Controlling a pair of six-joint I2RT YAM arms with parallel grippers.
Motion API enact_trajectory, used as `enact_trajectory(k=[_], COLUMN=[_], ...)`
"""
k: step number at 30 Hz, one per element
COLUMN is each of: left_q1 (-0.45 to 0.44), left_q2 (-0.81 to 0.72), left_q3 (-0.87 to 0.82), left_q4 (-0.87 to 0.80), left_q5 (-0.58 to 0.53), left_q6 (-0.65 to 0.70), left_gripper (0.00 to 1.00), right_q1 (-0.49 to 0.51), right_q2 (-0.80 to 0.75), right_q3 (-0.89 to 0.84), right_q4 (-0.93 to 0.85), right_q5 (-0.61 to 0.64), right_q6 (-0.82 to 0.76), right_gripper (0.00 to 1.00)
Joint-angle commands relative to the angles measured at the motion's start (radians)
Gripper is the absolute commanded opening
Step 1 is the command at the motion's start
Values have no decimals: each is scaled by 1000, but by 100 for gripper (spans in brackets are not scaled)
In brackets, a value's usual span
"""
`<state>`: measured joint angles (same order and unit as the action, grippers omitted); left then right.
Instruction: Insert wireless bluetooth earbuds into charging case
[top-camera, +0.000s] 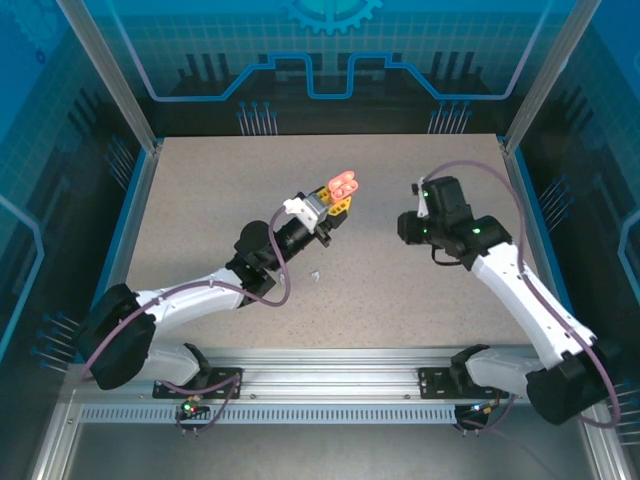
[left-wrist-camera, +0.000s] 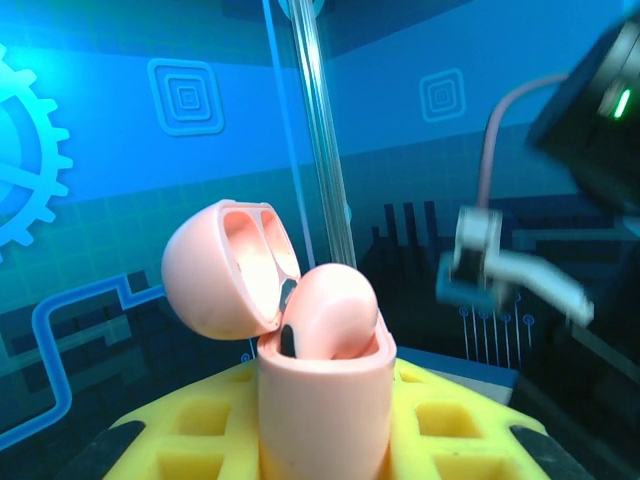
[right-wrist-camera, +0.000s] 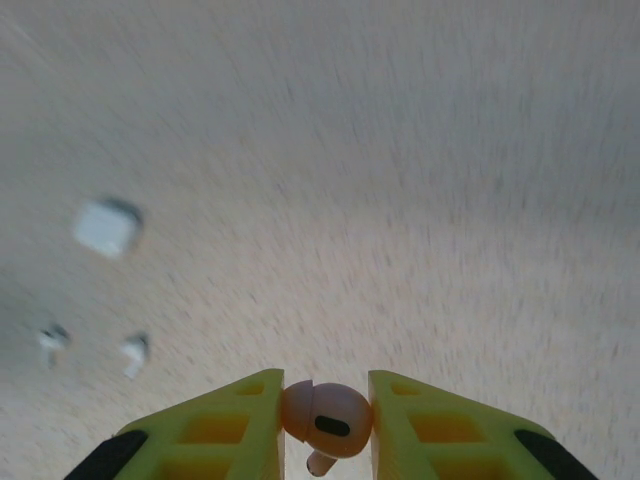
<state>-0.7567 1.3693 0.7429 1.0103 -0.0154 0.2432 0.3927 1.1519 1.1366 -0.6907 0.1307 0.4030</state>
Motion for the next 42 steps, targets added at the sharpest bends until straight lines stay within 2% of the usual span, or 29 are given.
enact_trajectory(k=[1,11,23,33,42], left_q1=[-3,-3,-3,-3,-3], left_q2=[10,51,68,65,64], left_q3=[41,83,116,114,116], left_q4=[47,63,34,33,26], left_q5=[42,62,49,44,32], left_q6=[19,7,-28,-56,-75], left_gripper=[0,0,0,0,0], right_q1=[16,125,261,275,252], right_q2=[-49,-64,-55,-43,-47], right_q3=[90,257,238,199,158], right_q4=[96,295,460,499,505], right_q5=[20,8,-37,-40,-58], right_q6=[-72,-195,-406,-457,-404], right_gripper=[27,27,27,26,25])
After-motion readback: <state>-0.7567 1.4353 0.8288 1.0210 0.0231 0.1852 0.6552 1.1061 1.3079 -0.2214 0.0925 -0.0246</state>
